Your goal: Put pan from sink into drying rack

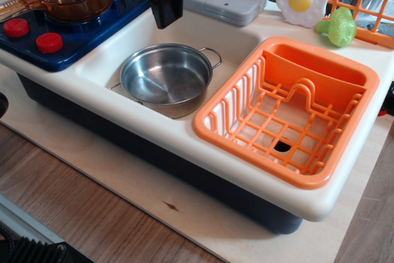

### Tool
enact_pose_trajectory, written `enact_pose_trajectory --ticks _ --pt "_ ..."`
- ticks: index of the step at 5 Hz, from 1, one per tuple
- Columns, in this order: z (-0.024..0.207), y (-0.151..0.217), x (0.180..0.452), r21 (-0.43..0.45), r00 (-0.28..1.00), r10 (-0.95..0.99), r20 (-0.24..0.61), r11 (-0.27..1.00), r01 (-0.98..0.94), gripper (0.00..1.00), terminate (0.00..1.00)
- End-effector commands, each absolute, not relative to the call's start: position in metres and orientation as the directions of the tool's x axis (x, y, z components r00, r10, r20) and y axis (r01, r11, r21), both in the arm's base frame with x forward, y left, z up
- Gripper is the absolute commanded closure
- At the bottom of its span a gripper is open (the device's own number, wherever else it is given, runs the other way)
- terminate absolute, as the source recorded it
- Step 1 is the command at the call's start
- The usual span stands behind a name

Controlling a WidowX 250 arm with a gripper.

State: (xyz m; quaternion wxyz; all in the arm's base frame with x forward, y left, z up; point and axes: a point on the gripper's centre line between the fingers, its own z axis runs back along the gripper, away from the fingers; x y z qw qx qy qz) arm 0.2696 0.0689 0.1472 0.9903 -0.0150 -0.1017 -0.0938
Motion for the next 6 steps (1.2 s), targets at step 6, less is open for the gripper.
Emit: enact_pose_trajectory --ticks 6 --pt "0.104 0.039 0.246 0.045 0.838 -0.472 0.273 0.877 0.479 0.00 0.00"
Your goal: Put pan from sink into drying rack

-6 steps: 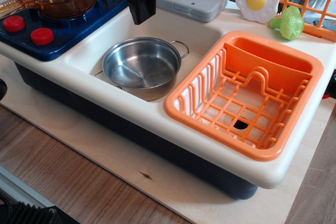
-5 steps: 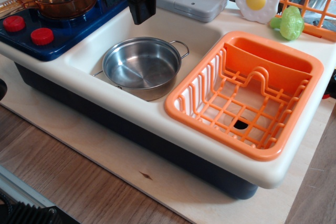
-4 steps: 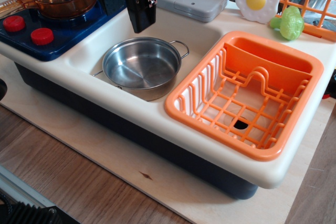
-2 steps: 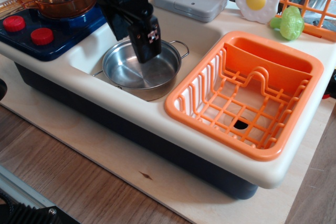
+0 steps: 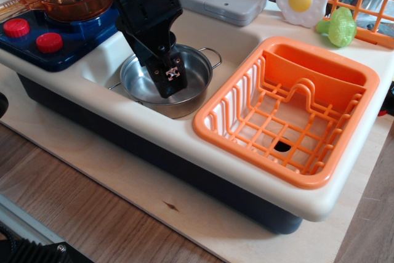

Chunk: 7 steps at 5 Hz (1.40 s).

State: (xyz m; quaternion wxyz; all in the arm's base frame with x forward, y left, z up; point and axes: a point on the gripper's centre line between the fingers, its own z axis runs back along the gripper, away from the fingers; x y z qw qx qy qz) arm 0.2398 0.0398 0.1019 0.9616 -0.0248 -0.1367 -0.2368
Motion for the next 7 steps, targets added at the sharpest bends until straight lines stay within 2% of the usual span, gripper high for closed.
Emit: enact_pose_trajectory --ticks 1,3,4,5,7 --pt "0.093 0.042 0.251 0.033 0.833 -0.479 0.277 0.871 0.490 0.00 0.00" --pt "0.072 0.037 0.255 0.024 0.831 -0.468 0.301 0.875 0.484 0.00 0.00" --pt "0.056 0.038 0.252 0.047 0.815 -0.469 0.340 0.874 0.483 0.00 0.00" --pt "0.051 0.041 0.252 0.028 0.826 -0.450 0.341 0.883 0.469 1.00 0.00" --pt "0.067 0.049 0.262 0.017 0.835 -0.471 0.283 0.873 0.487 1.00 0.00"
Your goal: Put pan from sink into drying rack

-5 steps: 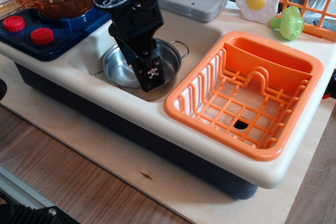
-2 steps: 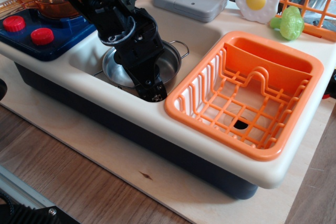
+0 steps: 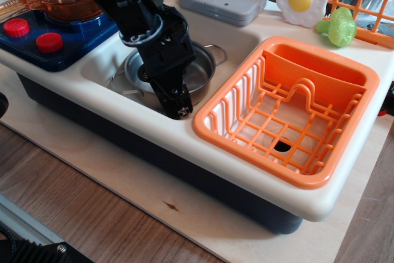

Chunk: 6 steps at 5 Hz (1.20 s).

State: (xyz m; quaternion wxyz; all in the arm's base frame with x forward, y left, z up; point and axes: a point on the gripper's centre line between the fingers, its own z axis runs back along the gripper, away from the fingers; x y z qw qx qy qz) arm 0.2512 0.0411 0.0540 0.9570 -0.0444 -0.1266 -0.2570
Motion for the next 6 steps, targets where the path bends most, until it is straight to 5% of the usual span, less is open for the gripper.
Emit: enact_pose_trajectory --ticks 1,3,5,6 --pt "0.087 0.058 0.268 0.054 0.838 -0.500 0.219 0.864 0.501 1.00 0.00" --pt "0.138 0.063 0.271 0.157 0.854 -0.504 0.128 0.861 0.484 1.00 0.00" --pt "0.177 0.003 0.253 0.222 0.925 -0.341 0.170 0.927 0.301 1.00 0.00" --pt "0.179 -0.030 0.246 0.172 0.943 -0.257 0.210 0.959 0.223 1.00 0.00"
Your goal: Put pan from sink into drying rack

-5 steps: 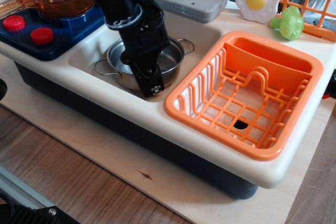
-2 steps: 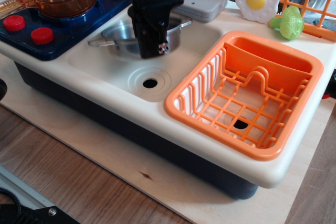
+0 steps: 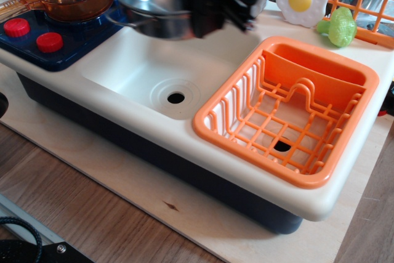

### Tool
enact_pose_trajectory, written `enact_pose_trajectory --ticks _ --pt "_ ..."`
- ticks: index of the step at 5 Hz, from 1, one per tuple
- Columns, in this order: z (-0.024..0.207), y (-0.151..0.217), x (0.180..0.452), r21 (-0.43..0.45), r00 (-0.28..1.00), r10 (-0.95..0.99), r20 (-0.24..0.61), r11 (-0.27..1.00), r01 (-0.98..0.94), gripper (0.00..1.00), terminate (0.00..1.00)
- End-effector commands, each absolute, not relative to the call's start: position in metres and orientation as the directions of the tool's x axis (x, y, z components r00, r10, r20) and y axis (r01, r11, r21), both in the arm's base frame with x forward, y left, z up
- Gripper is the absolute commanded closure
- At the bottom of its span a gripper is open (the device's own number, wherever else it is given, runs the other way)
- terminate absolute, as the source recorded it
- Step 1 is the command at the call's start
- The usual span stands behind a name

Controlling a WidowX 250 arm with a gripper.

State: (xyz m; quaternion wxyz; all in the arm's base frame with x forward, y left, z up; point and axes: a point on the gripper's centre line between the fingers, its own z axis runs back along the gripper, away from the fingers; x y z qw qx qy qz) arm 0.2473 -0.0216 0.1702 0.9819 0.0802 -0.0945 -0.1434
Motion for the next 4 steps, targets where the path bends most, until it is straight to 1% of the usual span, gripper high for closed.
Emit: enact_pose_trajectory --ticks 1,2,3,4 --pt "0.177 -0.067 0.247 0.140 0.952 -0.198 0.234 0.976 0.169 1.00 0.00" --pt "0.169 -0.094 0.246 0.119 0.957 -0.155 0.243 0.984 0.130 1.00 0.00" --pt "0.155 -0.105 0.246 0.052 0.951 -0.183 0.249 0.983 0.175 1.00 0.00" --pt "0.146 -0.112 0.244 0.074 0.918 -0.248 0.310 0.969 0.236 1.00 1.00"
